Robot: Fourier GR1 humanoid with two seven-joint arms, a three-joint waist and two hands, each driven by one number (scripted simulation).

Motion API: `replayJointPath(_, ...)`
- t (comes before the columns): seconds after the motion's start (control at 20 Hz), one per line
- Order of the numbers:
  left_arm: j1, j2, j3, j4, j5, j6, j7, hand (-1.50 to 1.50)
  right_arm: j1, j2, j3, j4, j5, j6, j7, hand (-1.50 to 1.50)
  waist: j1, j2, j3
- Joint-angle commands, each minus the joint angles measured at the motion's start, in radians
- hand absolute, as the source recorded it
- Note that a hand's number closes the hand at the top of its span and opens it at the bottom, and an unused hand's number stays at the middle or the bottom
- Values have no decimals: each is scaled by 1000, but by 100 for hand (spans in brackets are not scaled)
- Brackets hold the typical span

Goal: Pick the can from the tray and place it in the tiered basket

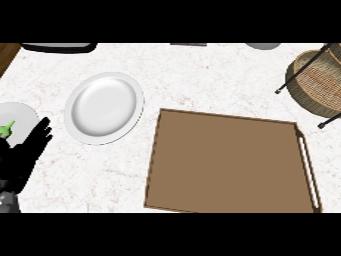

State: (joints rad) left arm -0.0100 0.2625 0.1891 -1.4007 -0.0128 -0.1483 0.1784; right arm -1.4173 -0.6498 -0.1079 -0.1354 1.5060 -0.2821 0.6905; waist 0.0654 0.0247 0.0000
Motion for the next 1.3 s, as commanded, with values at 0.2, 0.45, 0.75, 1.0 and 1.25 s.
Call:
replayJointPath(0.2, 5, -20, -22, -34, -13, 11, 30, 0, -49, -63, 29, 42, 30, 162, -111, 150, 2, -1, 1)
replayJointPath(0.45, -23, -15, 0, 28, 4, -2, -9, 0, -37, -39, -37, 66, -35, 211, -39, 150, -2, 1, 1)
replayJointPath(0.75, -9, -15, 0, 9, -3, 7, 1, 0, 17, -61, -128, 130, -129, 334, 83, -150, 2, 1, 2)
replayJointPath(1.0, 18, -16, -7, 20, -17, 2, -21, 0, 44, -74, -153, 66, -163, 290, 164, -150, -3, -1, 2)
replayJointPath(1.25, -8, -11, 14, 35, -8, 8, -34, 0, 66, -63, -165, -28, -178, 120, 114, -150, -9, -1, 2)
